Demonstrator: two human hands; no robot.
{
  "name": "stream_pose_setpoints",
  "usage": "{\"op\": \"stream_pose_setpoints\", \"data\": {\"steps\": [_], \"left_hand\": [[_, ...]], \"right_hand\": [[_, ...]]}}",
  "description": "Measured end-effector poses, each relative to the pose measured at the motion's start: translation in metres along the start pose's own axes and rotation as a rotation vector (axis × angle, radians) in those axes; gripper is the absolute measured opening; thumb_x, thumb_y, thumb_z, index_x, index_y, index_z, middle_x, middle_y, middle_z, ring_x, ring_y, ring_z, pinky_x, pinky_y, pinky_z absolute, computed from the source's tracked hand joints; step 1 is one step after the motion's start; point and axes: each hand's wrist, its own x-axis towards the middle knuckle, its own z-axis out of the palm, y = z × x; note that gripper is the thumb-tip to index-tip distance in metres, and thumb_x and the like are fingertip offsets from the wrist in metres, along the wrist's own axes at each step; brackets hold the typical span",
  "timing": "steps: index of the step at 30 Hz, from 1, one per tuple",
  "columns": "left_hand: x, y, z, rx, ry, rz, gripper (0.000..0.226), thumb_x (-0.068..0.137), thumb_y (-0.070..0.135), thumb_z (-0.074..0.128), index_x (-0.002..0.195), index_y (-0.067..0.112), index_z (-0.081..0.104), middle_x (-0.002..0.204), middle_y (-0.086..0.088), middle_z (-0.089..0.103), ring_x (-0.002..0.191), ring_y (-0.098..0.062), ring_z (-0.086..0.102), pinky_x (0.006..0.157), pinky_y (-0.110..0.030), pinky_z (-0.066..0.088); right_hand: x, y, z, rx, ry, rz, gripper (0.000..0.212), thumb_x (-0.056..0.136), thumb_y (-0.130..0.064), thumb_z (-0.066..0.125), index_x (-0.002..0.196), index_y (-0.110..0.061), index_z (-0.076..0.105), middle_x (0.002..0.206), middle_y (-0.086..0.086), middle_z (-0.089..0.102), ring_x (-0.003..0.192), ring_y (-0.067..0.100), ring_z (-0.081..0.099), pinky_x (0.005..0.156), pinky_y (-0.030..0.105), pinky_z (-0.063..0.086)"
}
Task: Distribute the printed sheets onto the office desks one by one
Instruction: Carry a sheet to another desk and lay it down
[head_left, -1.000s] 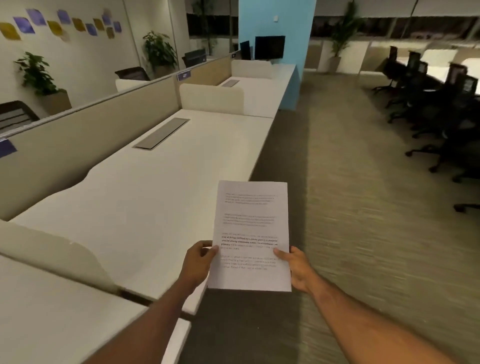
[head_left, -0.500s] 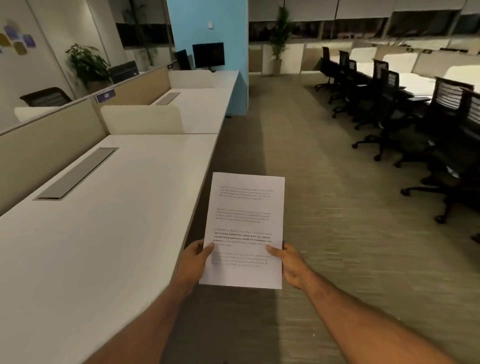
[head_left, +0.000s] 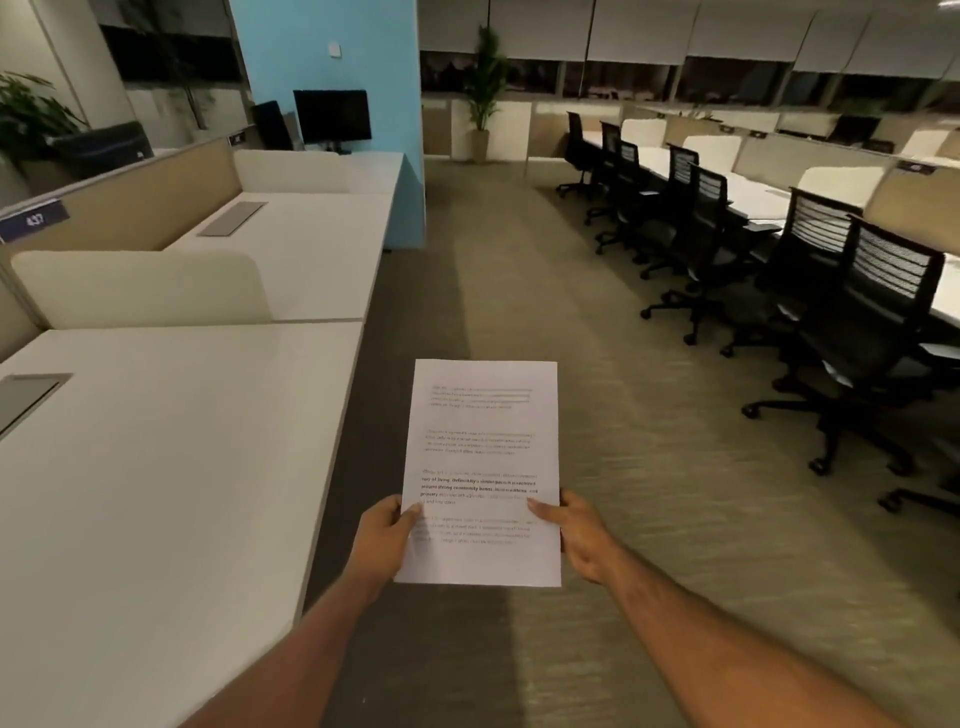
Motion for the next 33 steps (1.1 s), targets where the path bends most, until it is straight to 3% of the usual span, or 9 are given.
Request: {"op": "stream_pose_setpoints", "data": {"steps": [11, 21, 26, 33], "left_hand": [[0.239, 0.046, 0.037, -0.034, 0.003, -0.008, 0.019, 0.092, 0.034, 0.065, 0.096, 0.016, 0.068, 0.092, 0.004, 0.076, 0.079, -0.01, 0.074, 0.062, -0.025, 0.059], [0.454, 0.138, 0.079, -0.016, 0.085, 0.015, 0.018, 0.097, 0.031, 0.058, 0.097, 0.016, 0.067, 0.096, 0.002, 0.074, 0.081, -0.016, 0.074, 0.064, -0.029, 0.059], [0.555, 0.149, 0.085, -0.034, 0.125, -0.006, 0.018, 0.097, 0.03, 0.058, 0.093, 0.015, 0.068, 0.09, 0.001, 0.075, 0.076, -0.014, 0.074, 0.057, -0.023, 0.057], [0.72, 0.164, 0.082, -0.072, 0.08, -0.008, 0.02, 0.097, 0.029, 0.058, 0.092, 0.014, 0.069, 0.091, 0.001, 0.075, 0.08, -0.017, 0.072, 0.062, -0.025, 0.055]], "right_hand": [[0.23, -0.084, -0.022, 0.004, 0.007, -0.026, 0.034, 0.086, -0.007, 0.072, 0.119, -0.005, 0.065, 0.114, 0.013, 0.074, 0.103, 0.029, 0.072, 0.088, 0.045, 0.058], [0.423, -0.205, -0.05, -0.058, -0.016, 0.013, 0.034, 0.087, -0.006, 0.07, 0.121, -0.001, 0.064, 0.117, 0.017, 0.071, 0.108, 0.035, 0.068, 0.097, 0.053, 0.053], [0.522, -0.247, -0.046, -0.05, 0.019, 0.001, 0.025, 0.088, -0.012, 0.071, 0.111, -0.003, 0.065, 0.111, 0.017, 0.074, 0.088, 0.024, 0.073, 0.066, 0.031, 0.058], [0.677, -0.303, -0.025, -0.082, 0.09, -0.019, 0.032, 0.089, -0.015, 0.071, 0.113, 0.005, 0.062, 0.105, 0.017, 0.074, 0.083, 0.024, 0.072, 0.059, 0.028, 0.056]]}}
